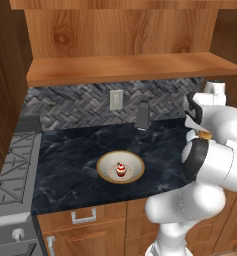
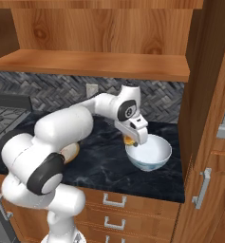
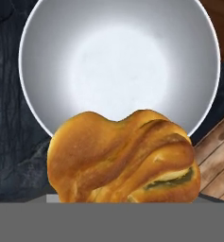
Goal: Pick both bowls and place them on the counter. Then place the cupcake in one bowl and place the bread in the other bowl.
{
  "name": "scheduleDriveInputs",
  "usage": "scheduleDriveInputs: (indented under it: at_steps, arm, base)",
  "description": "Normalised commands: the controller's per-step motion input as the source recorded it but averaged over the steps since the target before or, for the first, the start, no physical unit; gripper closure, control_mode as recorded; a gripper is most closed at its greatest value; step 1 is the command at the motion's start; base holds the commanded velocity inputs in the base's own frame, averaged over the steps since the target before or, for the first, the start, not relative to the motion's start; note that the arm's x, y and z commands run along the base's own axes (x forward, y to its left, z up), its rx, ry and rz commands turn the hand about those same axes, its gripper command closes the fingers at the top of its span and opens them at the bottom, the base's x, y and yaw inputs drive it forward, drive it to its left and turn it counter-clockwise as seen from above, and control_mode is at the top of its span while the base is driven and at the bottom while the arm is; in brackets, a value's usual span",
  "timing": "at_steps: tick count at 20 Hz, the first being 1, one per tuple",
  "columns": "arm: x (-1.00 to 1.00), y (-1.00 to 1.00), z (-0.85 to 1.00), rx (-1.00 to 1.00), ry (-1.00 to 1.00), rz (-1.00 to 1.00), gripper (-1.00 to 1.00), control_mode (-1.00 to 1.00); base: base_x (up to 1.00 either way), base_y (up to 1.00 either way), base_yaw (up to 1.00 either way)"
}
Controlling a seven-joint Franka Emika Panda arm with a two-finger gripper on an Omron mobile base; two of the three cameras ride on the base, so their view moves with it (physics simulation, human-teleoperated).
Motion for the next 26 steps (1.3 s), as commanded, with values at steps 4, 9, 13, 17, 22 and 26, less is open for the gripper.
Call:
scheduleDriveInputs:
  at_steps: [4, 9, 13, 17, 22, 26]
  arm:
    - [0.16, -0.35, -0.26, 0.0, 0.0, 0.0, 1.0, -1.0]
    - [0.19, -0.14, -0.41, 0.0, 0.0, 0.0, 1.0, -1.0]
    - [0.24, -0.31, -0.31, 0.03, 0.0, 0.0, 1.0, -1.0]
    - [0.2, -0.2, -0.3, 0.01, 0.02, 0.0, 1.0, -1.0]
    - [0.17, -0.08, -0.2, 0.02, 0.04, 0.0, 1.0, -1.0]
    - [0.13, -0.08, -0.18, 0.01, 0.06, 0.0, 1.0, -1.0]
  base:
    - [0.0, 0.0, 0.0]
    - [0.0, 0.0, 0.0]
    - [0.0, 0.0, 0.0]
    - [0.0, 0.0, 0.0]
    - [0.0, 0.0, 0.0]
    - [0.0, 0.0, 0.0]
